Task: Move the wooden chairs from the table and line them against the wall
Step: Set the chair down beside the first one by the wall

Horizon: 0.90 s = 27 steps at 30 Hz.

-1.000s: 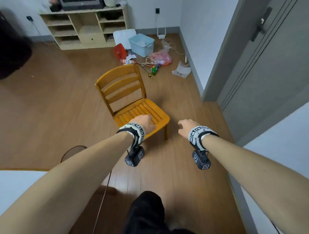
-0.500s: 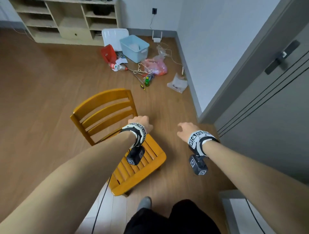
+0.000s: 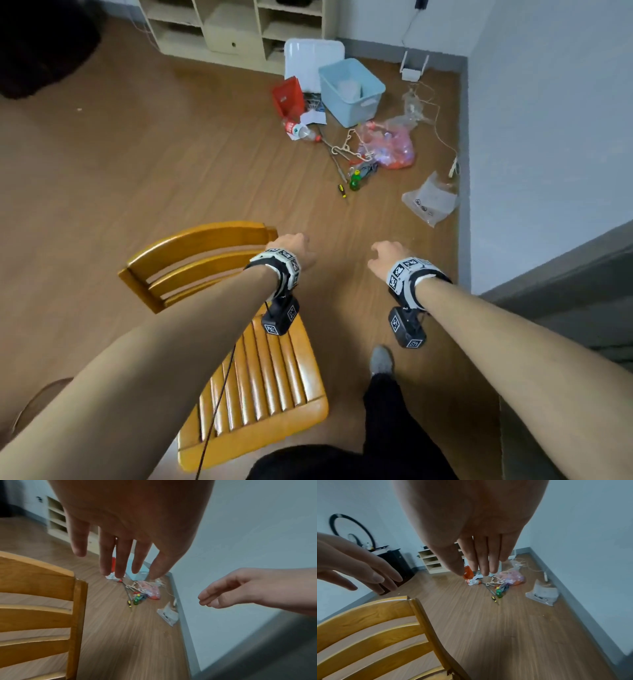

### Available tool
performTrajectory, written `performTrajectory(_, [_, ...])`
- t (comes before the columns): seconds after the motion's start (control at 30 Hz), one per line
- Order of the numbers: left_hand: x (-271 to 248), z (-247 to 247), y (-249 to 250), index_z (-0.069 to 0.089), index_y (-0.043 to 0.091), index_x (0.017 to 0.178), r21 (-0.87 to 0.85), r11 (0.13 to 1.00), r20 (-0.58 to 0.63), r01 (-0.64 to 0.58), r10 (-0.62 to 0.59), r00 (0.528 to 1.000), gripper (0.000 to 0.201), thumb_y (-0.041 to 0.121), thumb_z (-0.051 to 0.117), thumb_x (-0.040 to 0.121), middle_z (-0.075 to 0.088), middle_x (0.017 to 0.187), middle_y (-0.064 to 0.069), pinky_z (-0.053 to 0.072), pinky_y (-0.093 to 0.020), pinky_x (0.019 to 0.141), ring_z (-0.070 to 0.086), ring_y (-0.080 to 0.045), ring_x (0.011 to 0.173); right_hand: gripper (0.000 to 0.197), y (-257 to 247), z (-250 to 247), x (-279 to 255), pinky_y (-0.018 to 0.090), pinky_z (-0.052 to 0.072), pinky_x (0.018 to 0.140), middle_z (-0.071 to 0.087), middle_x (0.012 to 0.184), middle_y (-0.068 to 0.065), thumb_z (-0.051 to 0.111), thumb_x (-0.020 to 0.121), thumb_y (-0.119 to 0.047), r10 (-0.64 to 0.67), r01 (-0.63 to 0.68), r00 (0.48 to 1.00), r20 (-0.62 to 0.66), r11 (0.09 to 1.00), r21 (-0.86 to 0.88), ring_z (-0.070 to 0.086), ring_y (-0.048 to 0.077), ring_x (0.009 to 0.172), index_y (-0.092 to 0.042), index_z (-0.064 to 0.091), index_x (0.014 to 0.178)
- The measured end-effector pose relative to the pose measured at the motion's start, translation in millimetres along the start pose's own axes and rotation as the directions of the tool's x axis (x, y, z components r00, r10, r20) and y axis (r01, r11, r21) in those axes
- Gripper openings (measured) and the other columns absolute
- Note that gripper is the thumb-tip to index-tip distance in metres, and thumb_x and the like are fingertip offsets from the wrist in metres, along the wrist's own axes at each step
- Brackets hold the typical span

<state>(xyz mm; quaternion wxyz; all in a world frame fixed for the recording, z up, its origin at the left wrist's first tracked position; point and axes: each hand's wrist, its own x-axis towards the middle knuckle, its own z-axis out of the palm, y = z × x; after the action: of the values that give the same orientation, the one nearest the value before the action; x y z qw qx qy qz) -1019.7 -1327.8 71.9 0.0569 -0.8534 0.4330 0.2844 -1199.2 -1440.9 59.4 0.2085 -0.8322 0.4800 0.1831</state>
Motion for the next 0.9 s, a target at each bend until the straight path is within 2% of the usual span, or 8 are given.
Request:
performTrajectory(0.13, [43.6, -41.1, 19.7, 0.055, 0.019, 0.133, -0.106, 0.982, 0.039, 0.154, -0.15, 0.988, 0.049, 0.038, 0.05, 0.088, 0.063, 0.12, -0.009, 0.054, -0.04, 0.089, 0.061, -0.031, 0.104, 0.047, -0.9, -47.8, 74.3, 0.039, 0.053, 0.093, 0.061, 0.134, 0.011, 0.053, 0.095, -0.02, -0.115, 0.114, 0.991, 0.07, 0.993, 0.03, 0.062, 0.032, 0.113, -0.015, 0.055, 0.141])
performTrajectory(0.23, [70.2, -72.4, 24.3, 0.053, 0.022, 0.134, -0.161, 0.962, 0.035, 0.222, -0.219, 0.975, 0.05, 0.037, 0.047, 0.088, 0.062, 0.12, -0.008, 0.053, -0.04, 0.089, 0.06, -0.031, 0.105, 0.047, -8.7, -81.3, 118.3, 0.039, 0.053, 0.093, 0.058, 0.136, 0.013, 0.051, 0.097, -0.019, -0.193, 0.192, 0.977, 0.092, 0.981, 0.024, 0.061, 0.033, 0.114, -0.012, 0.053, 0.143])
performTrajectory(0.4, [111.1, -112.0, 9.2, 0.053, 0.019, 0.136, -0.235, 0.923, -0.001, 0.304, -0.313, 0.95, 0.047, 0.037, 0.047, 0.092, 0.061, 0.123, -0.009, 0.05, -0.037, 0.085, 0.059, -0.031, 0.107, 0.041, -42.3, -119.4, 183.0, 0.04, 0.051, 0.094, 0.059, 0.131, 0.015, 0.051, 0.097, -0.02, -0.281, 0.289, 0.952, 0.126, 0.956, -0.055, 0.059, 0.033, 0.115, -0.01, 0.057, 0.136])
performTrajectory(0.57, [161.3, -136.6, -37.1, 0.05, 0.016, 0.14, -0.339, 0.86, 0.009, 0.382, -0.403, 0.915, 0.053, 0.039, 0.048, 0.093, 0.059, 0.13, -0.012, 0.05, -0.039, 0.09, 0.058, -0.031, 0.113, 0.043, -103.5, -147.2, 246.7, 0.036, 0.05, 0.09, 0.056, 0.133, 0.014, 0.05, 0.098, -0.02, -0.366, 0.39, 0.914, 0.172, 0.911, -0.132, 0.06, 0.033, 0.112, -0.013, 0.055, 0.14])
performTrajectory(0.67, [210.8, -154.7, -73.7, 0.055, 0.014, 0.134, -0.367, 0.83, 0.012, 0.421, -0.448, 0.894, 0.048, 0.039, 0.049, 0.092, 0.061, 0.126, -0.012, 0.05, -0.04, 0.091, 0.059, -0.032, 0.111, 0.043, -148.3, -161.2, 294.1, 0.036, 0.049, 0.091, 0.055, 0.133, 0.014, 0.051, 0.098, -0.02, -0.414, 0.444, 0.889, 0.194, 0.883, -0.152, 0.061, 0.032, 0.111, -0.011, 0.055, 0.14])
performTrajectory(0.77, [270.7, -176.3, -113.0, 0.059, 0.013, 0.126, -0.413, 0.794, 0.037, 0.445, -0.474, 0.88, 0.044, 0.038, 0.05, 0.091, 0.063, 0.121, -0.012, 0.05, -0.04, 0.09, 0.06, -0.032, 0.107, 0.045, -200.1, -174.0, 350.9, 0.033, 0.047, 0.085, 0.055, 0.137, 0.013, 0.051, 0.099, -0.02, -0.451, 0.486, 0.868, 0.209, 0.859, -0.161, 0.06, 0.03, 0.112, -0.013, 0.051, 0.144])
performTrajectory(0.9, [333.9, -215.9, -162.7, 0.059, 0.012, 0.126, -0.468, 0.756, 0.077, 0.457, -0.481, 0.874, 0.043, 0.036, 0.049, 0.091, 0.063, 0.119, -0.012, 0.051, -0.038, 0.087, 0.06, -0.031, 0.105, 0.047, -276.0, -199.2, 418.5, 0.029, 0.043, 0.082, 0.053, 0.142, 0.012, 0.053, 0.1, -0.019, -0.466, 0.519, 0.847, 0.255, 0.827, -0.216, 0.058, 0.029, 0.119, -0.013, 0.05, 0.146])
